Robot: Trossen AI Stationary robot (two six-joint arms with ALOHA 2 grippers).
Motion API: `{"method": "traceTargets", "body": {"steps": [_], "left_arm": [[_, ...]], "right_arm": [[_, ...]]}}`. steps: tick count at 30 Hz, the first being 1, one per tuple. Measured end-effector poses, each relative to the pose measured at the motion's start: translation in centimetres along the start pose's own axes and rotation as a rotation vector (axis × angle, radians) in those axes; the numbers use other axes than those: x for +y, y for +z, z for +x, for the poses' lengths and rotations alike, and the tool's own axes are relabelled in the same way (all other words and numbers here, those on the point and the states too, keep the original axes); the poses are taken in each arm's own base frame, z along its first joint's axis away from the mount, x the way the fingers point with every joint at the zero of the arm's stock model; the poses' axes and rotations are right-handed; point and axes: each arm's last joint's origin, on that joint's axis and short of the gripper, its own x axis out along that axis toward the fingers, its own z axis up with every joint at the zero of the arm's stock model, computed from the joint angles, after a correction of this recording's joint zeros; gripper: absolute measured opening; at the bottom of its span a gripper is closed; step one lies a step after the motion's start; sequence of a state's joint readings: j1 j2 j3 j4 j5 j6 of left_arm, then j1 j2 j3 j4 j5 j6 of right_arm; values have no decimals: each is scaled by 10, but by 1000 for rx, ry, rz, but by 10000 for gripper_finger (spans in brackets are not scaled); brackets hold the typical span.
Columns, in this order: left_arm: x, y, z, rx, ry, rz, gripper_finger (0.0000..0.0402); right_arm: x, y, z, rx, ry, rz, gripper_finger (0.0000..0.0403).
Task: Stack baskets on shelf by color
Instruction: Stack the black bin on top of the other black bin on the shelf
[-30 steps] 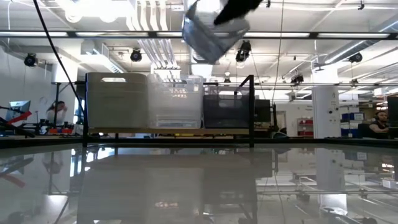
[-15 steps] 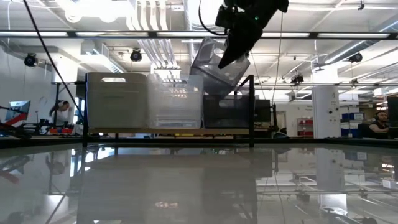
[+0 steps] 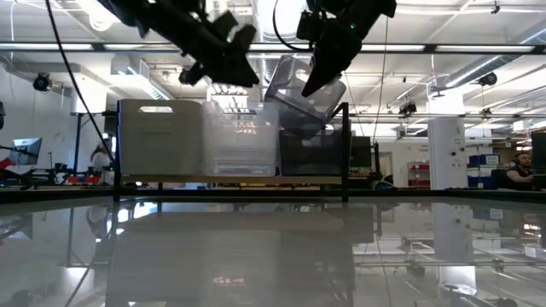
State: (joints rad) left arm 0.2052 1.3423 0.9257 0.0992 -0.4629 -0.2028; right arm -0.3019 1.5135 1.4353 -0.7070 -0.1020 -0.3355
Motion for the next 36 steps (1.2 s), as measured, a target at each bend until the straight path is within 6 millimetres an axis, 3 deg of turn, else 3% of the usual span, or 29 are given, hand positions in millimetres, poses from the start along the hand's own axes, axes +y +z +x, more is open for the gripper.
{"method": "traceTargets", "body": {"steps": [6,14,27,32,36], "left_arm": [[-3,-19,32,15,28,8,83],[-9,-38,54,54,5,22,83],[-8,-40,55,64,9,28,83],[-8,-40,55,67,8,49,83],[-7,-37,53,57,8,49,83]], "right_arm": [[0,0,0,4,0,2,8],[0,-1,0,26,-41,-19,31],[0,3,-11,62,-30,16,173],[-1,8,-24,75,-26,46,190],[1,11,-27,66,-26,71,171]]}}
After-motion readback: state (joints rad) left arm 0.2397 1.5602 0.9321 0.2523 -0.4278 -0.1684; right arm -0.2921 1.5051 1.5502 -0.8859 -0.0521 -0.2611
